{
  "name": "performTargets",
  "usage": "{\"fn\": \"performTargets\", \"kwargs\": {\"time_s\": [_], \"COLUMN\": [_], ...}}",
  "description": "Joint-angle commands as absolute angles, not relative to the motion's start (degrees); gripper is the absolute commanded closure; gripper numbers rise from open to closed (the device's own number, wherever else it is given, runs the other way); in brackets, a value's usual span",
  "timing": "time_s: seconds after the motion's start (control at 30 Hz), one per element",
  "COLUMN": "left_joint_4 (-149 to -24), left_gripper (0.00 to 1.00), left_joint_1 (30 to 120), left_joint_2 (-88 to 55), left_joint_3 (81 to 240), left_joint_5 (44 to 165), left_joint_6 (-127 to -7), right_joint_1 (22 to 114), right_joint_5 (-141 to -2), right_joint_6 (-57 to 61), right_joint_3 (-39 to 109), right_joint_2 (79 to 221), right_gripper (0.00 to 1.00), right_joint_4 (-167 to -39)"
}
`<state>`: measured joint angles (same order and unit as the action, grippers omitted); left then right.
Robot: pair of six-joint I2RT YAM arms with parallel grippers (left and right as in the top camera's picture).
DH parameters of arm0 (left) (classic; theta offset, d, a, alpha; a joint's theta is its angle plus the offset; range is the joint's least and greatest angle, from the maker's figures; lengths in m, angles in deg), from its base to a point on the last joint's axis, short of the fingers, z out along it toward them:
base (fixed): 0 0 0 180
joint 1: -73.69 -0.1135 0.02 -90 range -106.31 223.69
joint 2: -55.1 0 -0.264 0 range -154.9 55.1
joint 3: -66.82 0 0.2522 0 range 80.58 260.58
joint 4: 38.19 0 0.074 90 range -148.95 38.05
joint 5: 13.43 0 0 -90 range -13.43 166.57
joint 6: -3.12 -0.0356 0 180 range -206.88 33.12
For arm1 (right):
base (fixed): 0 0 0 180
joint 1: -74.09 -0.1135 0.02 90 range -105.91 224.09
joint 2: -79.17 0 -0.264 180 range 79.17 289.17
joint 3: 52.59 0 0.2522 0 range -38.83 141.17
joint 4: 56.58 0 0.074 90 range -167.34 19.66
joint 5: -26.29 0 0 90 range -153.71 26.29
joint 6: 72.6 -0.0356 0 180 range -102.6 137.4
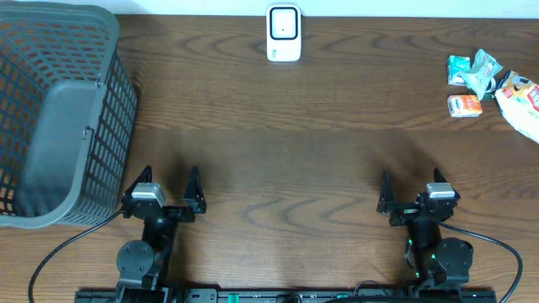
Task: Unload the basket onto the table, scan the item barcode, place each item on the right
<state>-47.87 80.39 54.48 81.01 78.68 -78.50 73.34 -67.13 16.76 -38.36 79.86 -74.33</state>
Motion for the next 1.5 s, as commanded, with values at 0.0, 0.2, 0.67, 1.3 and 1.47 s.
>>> {"fn": "performTargets", "kwargs": {"time_s": [0.0,0.2,0.67,1.3,1.47], "left_joint_4": [-50.1,-56.0,-55.9,-56.0,-56.2], "left_gripper": [0.02,0.02,0.02,0.02,0.02], "left_joint_1": [78.7,76.3,76.2,76.3,76.3], "left_joint_2": [55.0,55.0,55.0,55.0,55.0], "left_joint_3": [80.8,80.8,80.8,80.8,80.8], "left_joint_5": [79.4,79.4,80.6,80.1,79.3], "left_joint_6": [-79.8,-80.0,-88.4,-87.7,-87.7], "right_joint_1": [74.4,74.4,74.4,74.4,74.4], "right_joint_5": [-67.3,-67.3,-67.3,-67.3,-67.3], "right_joint_6": [16.2,16.2,16.2,16.2,16.2], "right_joint_3": [-38.5,-38.5,-38.5,-38.5,-38.5], "right_joint_2": [79.6,79.6,79.6,79.6,79.6], "right_gripper": [0.01,0.01,0.01,0.01,0.01], "right_joint_4": [-74.4,-74.4,-74.4,-74.4,-74.4]}}
